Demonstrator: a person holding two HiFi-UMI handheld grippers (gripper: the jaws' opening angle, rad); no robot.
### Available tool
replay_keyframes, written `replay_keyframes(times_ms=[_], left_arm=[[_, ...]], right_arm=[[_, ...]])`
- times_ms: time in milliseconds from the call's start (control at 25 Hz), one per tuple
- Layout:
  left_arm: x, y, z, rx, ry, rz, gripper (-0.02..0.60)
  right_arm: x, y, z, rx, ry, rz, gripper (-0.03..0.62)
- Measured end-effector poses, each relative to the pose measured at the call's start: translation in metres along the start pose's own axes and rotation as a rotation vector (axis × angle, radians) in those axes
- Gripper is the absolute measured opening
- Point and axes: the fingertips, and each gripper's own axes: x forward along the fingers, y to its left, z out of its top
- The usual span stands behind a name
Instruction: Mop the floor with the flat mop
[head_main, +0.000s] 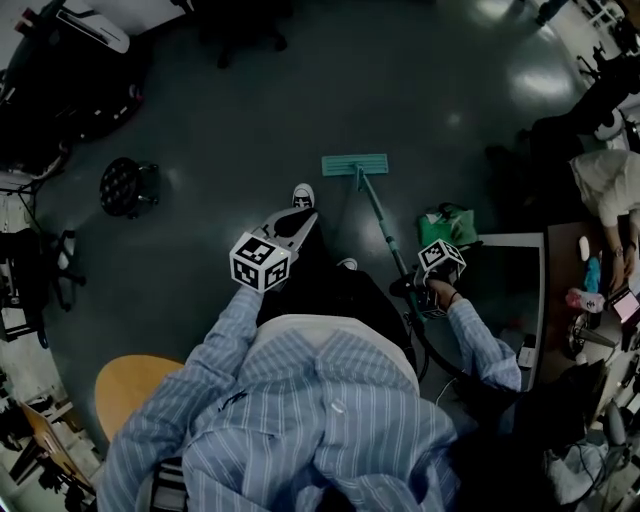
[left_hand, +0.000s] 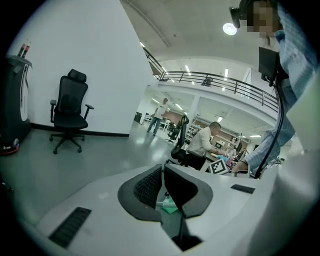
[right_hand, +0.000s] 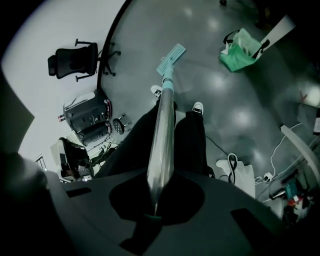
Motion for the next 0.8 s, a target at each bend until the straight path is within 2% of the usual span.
replay_keyframes(times_ms=[200,400,800], left_arm=[[-0.003,-0.012,-0.006,0.009,0.006,-0.014,0.018],[-0.002,-0.012,-0.002,0.021,-0.012,-0.009,0.018],[0.014,-0.01,-0.005,0.028,0.03,-0.051,0.018]], right_arm=[[-0.004,-0.024,-0.037,0.003,0.019,-0.009,0.018],[-0.004,-0.036,-0.055,-0.003,0.037,-0.022,0.018],[0.005,-0.021,-0.056,-0.017,0.05,-0.023,0.02]])
